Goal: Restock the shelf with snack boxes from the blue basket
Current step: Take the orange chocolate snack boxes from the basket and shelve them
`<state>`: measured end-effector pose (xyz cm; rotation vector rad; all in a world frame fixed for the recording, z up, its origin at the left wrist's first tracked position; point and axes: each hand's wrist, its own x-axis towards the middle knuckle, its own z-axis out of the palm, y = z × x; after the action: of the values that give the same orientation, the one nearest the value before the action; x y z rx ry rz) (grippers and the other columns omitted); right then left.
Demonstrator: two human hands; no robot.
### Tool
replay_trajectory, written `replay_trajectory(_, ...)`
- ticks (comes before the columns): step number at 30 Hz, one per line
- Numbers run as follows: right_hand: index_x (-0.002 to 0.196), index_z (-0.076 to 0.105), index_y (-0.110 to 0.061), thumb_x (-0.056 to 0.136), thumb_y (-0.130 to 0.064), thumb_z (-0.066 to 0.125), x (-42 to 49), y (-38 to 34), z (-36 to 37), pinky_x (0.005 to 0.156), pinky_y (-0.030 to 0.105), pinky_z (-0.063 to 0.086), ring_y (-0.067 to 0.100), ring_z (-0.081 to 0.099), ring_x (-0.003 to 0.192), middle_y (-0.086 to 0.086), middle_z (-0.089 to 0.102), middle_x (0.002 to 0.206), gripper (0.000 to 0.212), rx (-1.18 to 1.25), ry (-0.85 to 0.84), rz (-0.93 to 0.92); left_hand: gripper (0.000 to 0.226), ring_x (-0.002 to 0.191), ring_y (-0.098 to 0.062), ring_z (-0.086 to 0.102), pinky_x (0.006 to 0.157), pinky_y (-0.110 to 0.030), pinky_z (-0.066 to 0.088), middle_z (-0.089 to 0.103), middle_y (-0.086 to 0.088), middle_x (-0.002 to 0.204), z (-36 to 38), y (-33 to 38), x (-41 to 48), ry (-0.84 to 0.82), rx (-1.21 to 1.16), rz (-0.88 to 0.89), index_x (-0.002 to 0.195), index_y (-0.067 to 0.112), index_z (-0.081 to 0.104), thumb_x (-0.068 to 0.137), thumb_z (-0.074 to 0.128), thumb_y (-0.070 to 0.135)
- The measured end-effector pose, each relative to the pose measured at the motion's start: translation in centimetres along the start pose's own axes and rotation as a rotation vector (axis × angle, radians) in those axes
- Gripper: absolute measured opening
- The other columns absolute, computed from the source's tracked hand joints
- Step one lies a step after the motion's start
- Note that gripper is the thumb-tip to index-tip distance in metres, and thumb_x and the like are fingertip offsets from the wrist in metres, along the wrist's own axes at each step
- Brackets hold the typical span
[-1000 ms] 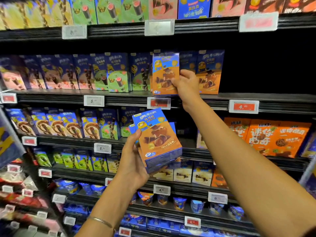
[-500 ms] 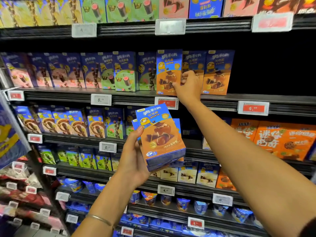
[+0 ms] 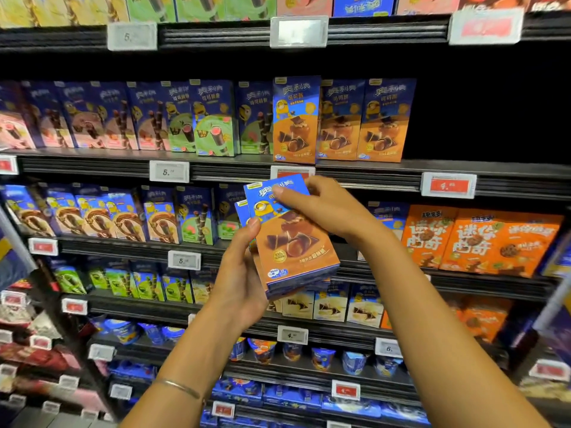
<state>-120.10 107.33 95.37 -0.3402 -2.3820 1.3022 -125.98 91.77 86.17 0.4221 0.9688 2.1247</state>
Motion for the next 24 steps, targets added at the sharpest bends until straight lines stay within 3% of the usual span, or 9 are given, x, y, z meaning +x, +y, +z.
replay_trajectory(3,0.112,0.071,-0.021,0.083,-0.057,0.074,-1.4,0.0,-0.9,0.079,0.035,0.062,0.016,0.077,0.084,-0.005,0.079,0.096,0.047,0.074,-0.107,0.048,0.051,0.111,-0.035,0.075,0.084,-0.047,0.063,0.074,-0.017,0.130,0.6,-0.6,0.1,0.000,0.000,0.033,0.121,0.016,0.079,0.081,0.076,0.048)
replay_trajectory(7,0.106,0.073,-0.016,0.086,-0.046,0.076,-1.9,0.4,-2.1,0.072,0.033,0.062,0.019,0.078,0.082,0.001,0.080,0.092,0.037,0.195,-0.019,0.056,0.074,0.120,-0.037,0.072,0.096,-0.055,0.059,0.072,-0.013,0.135,1.3,-1.4,0.6,0.043,0.067,0.038,0.144,0.019,0.061,0.084,0.074,0.059)
replay_trajectory(10,0.104,0.074,-0.013,0.087,-0.042,0.077,-2.0,0.7,-2.9,0.067,0.031,0.063,0.020,0.078,0.080,0.003,0.080,0.091,0.034,0.272,0.063,0.039,0.076,0.124,-0.039,0.069,0.104,-0.063,0.053,0.071,-0.013,0.136,1.5,-1.7,1.2,0.086,0.080,0.042,0.152,0.017,0.050,0.087,0.073,0.047)
replay_trajectory(13,0.108,0.072,-0.012,0.092,-0.033,0.073,-1.5,0.6,-4.1,0.072,0.035,0.064,0.022,0.078,0.083,0.005,0.080,0.096,0.027,0.368,0.095,0.005,0.076,0.126,-0.042,0.066,0.105,-0.063,0.053,0.070,-0.016,0.137,1.4,-1.6,1.7,0.103,0.117,0.099,0.152,0.011,0.048,0.086,0.075,0.036)
replay_trajectory(15,0.107,0.071,-0.013,0.094,-0.029,0.071,-0.7,0.2,-5.2,0.068,0.034,0.063,0.021,0.078,0.080,0.004,0.080,0.094,0.020,0.462,0.157,-0.016,0.077,0.120,-0.040,0.070,0.100,-0.059,0.057,0.070,-0.018,0.136,1.3,-1.5,1.7,0.128,0.149,0.140,0.150,0.009,0.049,0.084,0.077,0.035)
replay_trajectory(18,0.101,0.063,-0.016,0.093,-0.025,0.071,1.3,-0.5,-6.9,0.057,0.025,0.058,0.016,0.077,0.078,0.000,0.079,0.093,0.015,0.499,0.399,-0.105,0.076,0.107,-0.032,0.075,0.091,-0.053,0.061,0.071,-0.017,0.134,1.3,-1.5,1.6,0.161,0.153,0.156,0.148,0.010,0.052,0.081,0.078,0.034)
replay_trajectory(21,0.108,0.041,-0.018,0.087,-0.030,0.074,3.7,-0.9,-8.5,0.072,0.027,0.061,0.012,0.073,0.098,0.007,0.064,0.119,0.041,0.335,0.620,-0.263,0.079,0.113,-0.035,0.072,0.090,-0.050,0.061,0.072,-0.016,0.134,1.3,-1.8,1.4,0.181,0.124,0.121,0.150,0.009,0.052,0.080,0.077,0.036)
replay_trajectory(24,0.117,0.035,-0.022,0.088,-0.035,0.072,6.0,-0.5,-9.2,0.086,0.033,0.061,0.008,0.069,0.105,0.001,0.060,0.122,0.049,0.201,0.703,-0.333,0.078,0.119,-0.036,0.071,0.087,-0.047,0.063,0.072,-0.014,0.134,1.5,-1.9,1.3,0.173,0.110,0.117,0.150,0.011,0.054,0.080,0.076,0.038)
